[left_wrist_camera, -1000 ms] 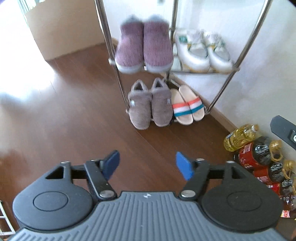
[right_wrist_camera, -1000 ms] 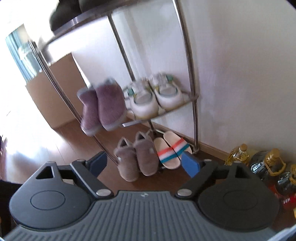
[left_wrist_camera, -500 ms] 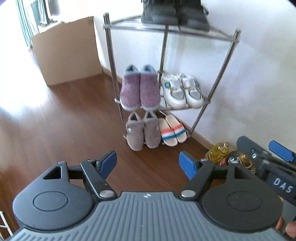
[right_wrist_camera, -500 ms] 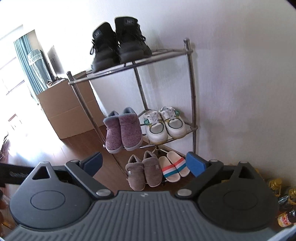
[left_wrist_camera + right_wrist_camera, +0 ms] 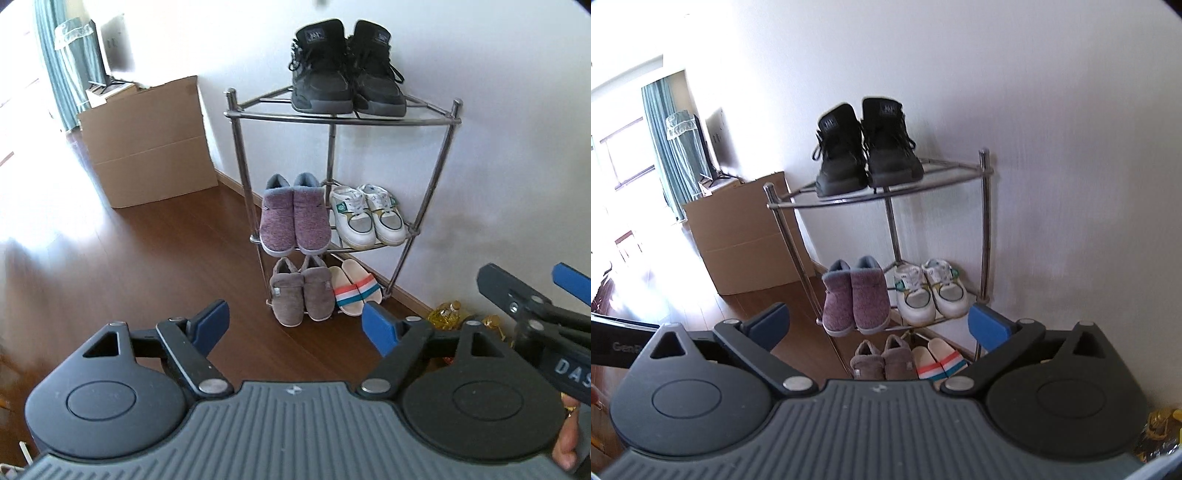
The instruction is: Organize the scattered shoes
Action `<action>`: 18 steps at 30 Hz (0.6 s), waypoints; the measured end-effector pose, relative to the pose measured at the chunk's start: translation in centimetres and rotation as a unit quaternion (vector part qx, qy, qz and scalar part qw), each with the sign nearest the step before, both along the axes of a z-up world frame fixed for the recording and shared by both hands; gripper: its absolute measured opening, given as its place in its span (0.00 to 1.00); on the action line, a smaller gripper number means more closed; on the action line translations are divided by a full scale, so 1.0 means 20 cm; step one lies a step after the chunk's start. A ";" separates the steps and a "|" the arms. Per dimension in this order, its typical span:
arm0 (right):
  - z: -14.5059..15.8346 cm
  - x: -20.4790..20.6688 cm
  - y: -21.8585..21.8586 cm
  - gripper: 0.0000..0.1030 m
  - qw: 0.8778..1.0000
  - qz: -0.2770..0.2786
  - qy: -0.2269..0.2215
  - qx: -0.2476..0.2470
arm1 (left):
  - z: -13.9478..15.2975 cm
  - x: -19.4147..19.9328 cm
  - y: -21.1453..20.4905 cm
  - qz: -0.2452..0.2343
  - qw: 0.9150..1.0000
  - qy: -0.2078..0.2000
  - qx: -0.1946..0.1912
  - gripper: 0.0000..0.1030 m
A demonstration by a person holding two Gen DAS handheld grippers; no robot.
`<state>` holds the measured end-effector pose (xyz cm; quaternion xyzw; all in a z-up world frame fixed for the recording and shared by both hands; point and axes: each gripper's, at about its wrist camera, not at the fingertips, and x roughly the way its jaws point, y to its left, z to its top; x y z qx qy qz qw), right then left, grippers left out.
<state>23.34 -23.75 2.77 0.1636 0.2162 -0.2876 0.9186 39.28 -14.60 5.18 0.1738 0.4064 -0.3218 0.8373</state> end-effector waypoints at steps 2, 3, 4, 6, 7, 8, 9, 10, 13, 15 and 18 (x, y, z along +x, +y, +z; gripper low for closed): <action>0.03 -0.02 0.01 0.99 1.000 0.004 -0.006 0.002 | 0.04 -0.02 0.02 0.002 1.000 -0.006 -0.004 0.79; 0.06 -0.03 0.01 0.99 1.000 0.008 -0.008 0.003 | 0.06 -0.02 0.02 0.004 1.000 -0.009 -0.006 0.80; 0.08 -0.04 0.01 0.99 1.000 0.011 -0.007 -0.001 | 0.08 -0.03 0.03 0.007 1.000 -0.014 -0.009 0.82; 0.11 -0.05 0.02 0.99 1.000 0.016 -0.003 -0.011 | 0.11 -0.06 0.04 0.011 1.000 -0.023 -0.012 0.86; 0.12 -0.06 0.02 0.99 1.000 0.018 -0.002 -0.015 | 0.13 -0.08 0.04 0.012 0.999 -0.029 -0.013 0.86; 0.13 -0.06 0.03 0.99 0.999 0.018 0.002 -0.031 | 0.14 -0.10 0.05 0.013 0.999 -0.034 -0.014 0.86; 0.14 -0.08 0.04 0.99 0.999 0.015 0.000 -0.041 | 0.15 -0.12 0.05 0.015 0.999 -0.040 -0.017 0.86; 0.15 -0.09 0.04 0.99 0.999 0.012 -0.001 -0.051 | 0.16 -0.15 0.05 0.016 0.999 -0.045 -0.020 0.86; 0.17 -0.17 0.05 0.99 0.997 -0.001 -0.021 -0.077 | 0.18 -0.23 0.05 0.022 0.998 -0.052 -0.025 0.93; 0.20 -0.23 0.03 0.99 0.996 0.002 -0.023 -0.083 | 0.18 -0.30 0.03 0.026 0.998 -0.051 -0.026 0.93; 0.23 -0.34 -0.01 0.99 0.996 0.010 -0.025 -0.086 | 0.19 -0.41 0.01 0.031 0.998 -0.049 -0.028 0.93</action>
